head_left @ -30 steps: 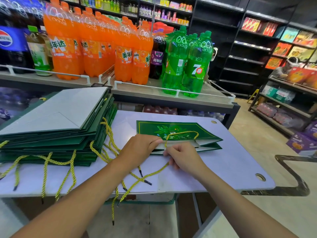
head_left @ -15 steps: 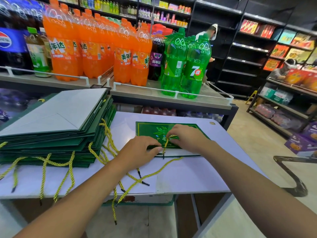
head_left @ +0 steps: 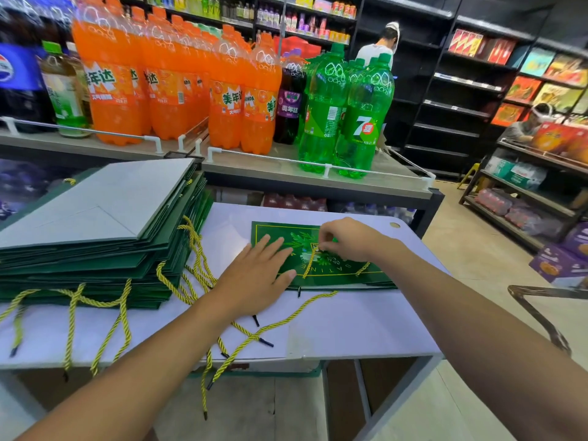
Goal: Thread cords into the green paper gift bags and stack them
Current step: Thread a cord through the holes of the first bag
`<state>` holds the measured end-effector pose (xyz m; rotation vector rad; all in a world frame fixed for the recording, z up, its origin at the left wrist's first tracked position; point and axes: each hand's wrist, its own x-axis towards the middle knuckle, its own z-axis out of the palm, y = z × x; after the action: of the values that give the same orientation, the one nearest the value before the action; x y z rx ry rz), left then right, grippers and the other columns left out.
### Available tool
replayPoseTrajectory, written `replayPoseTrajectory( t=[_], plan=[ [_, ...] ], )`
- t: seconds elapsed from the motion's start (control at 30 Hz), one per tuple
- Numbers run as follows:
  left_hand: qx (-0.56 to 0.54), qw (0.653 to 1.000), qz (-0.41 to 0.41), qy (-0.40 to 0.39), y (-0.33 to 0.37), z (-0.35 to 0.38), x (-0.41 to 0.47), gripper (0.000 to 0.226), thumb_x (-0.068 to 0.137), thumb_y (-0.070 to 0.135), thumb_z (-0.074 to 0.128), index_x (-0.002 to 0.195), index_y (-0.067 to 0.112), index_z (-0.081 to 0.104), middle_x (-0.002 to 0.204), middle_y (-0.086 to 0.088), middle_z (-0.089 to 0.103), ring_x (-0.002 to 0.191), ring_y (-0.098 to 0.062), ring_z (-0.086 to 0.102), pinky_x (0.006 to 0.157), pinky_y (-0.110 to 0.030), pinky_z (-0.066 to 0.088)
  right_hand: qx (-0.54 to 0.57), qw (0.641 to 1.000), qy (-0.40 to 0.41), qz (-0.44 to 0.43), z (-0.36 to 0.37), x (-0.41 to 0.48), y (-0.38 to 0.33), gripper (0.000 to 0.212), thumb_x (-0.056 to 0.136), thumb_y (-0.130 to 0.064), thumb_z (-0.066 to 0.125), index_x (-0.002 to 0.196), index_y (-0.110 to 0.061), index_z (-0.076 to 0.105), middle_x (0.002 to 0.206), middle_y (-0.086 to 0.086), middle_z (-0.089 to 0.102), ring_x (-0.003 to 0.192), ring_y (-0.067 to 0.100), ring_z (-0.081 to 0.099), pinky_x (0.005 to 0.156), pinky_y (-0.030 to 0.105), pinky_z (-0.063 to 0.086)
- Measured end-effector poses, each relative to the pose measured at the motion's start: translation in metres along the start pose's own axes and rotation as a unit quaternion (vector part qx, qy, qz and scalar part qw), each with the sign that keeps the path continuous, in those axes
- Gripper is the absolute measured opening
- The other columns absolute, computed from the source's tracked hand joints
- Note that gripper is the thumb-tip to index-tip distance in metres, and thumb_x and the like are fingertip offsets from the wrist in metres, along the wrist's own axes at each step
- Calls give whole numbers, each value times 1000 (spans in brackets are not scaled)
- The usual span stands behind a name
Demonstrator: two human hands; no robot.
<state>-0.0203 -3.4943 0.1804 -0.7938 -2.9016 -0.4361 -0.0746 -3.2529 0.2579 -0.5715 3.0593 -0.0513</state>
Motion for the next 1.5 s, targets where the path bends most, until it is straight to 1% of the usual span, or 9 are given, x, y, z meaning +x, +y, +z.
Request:
replayPoseTrajectory(
  t=[0.13, 0.27, 0.67, 0.8, 1.07, 1.17, 1.27, 1.4, 1.5],
  plan=[
    [53, 997, 6, -64, -1, 3, 3, 62, 108, 53, 12, 165, 29, 1, 172, 11, -3, 158, -11, -8, 128, -45, -1, 93, 995, 26, 10, 5, 5, -4, 9, 107, -23, 48, 103, -17, 54, 89, -1, 72, 58, 13, 69, 63, 37, 59],
    [59, 996, 6, -72, -3, 4, 6, 62, 108, 53, 12, 165, 30, 2, 172, 13, -3, 158, -10, -8, 128, -45, -1, 107, 991, 75, -22, 4, 14, -7, 5, 101, -21, 60, 98, -20, 64, 86, -2, 72, 76, 12, 68, 72, 34, 55],
    [50, 995, 2, -83, -2, 2, 5, 61, 109, 52, 14, 165, 31, 3, 171, 14, -4, 157, -10, -9, 128, -44, -4, 108, 990, 82, 30, 20, 25, 10, 11, 103, -23, 60, 99, -20, 70, 80, -3, 71, 68, 10, 69, 65, 29, 55],
    [51, 995, 4, -87, -1, 1, 6, 61, 109, 52, 15, 165, 31, 4, 171, 13, -3, 157, -10, -9, 128, -45, -4, 116, 990, 80, 30, 25, 31, 11, 11, 104, -24, 60, 101, -18, 69, 79, -11, 64, 73, 7, 62, 64, 24, 44],
    [49, 996, 4, -77, -2, 3, 5, 62, 108, 54, 17, 165, 31, 5, 172, 13, -2, 158, -11, -8, 128, -44, -3, 122, 988, 86, 40, 29, 31, 6, 18, 99, -22, 67, 115, -16, 72, 112, -2, 70, 94, 14, 61, 89, 31, 51],
    [30, 999, -2, -41, -2, 2, 3, 63, 107, 58, 21, 164, 35, 10, 172, 11, 2, 158, -15, -7, 129, -41, 0, 144, 986, 85, 29, 11, 14, -1, 42, 94, -28, 75, 134, -20, 64, 123, -8, 57, 95, 7, 57, 87, 27, 44],
    [-33, 999, -37, -3, 1, -1, 0, 62, 104, 60, 33, 161, 39, 19, 172, 8, 3, 158, -22, -6, 128, -41, 7, 138, 987, 83, -13, -1, -14, -7, 41, 90, -44, 77, 127, -29, 66, 113, -13, 59, 80, -3, 54, 78, 24, 42],
    [-93, 992, -72, 51, 5, -6, -3, 53, 106, 48, 41, 157, 35, 30, 171, 0, 13, 156, -28, 12, 123, -40, 19, 37, 996, -4, -76, 10, -51, -20, 56, 84, -67, 70, 130, -39, 60, 123, -15, 54, 97, -6, 52, 83, 23, 43],
    [-124, 986, -73, 86, 5, -10, -3, 43, 108, 34, 42, 151, 31, 40, 168, -1, 23, 149, -24, 32, 112, -35, 33, -49, 996, -8, -75, 21, -61, -24, 58, 92, -70, 57, 141, -40, 48, 138, -12, 47, 114, 14, 58, 86, 36, 50]
  ],
)
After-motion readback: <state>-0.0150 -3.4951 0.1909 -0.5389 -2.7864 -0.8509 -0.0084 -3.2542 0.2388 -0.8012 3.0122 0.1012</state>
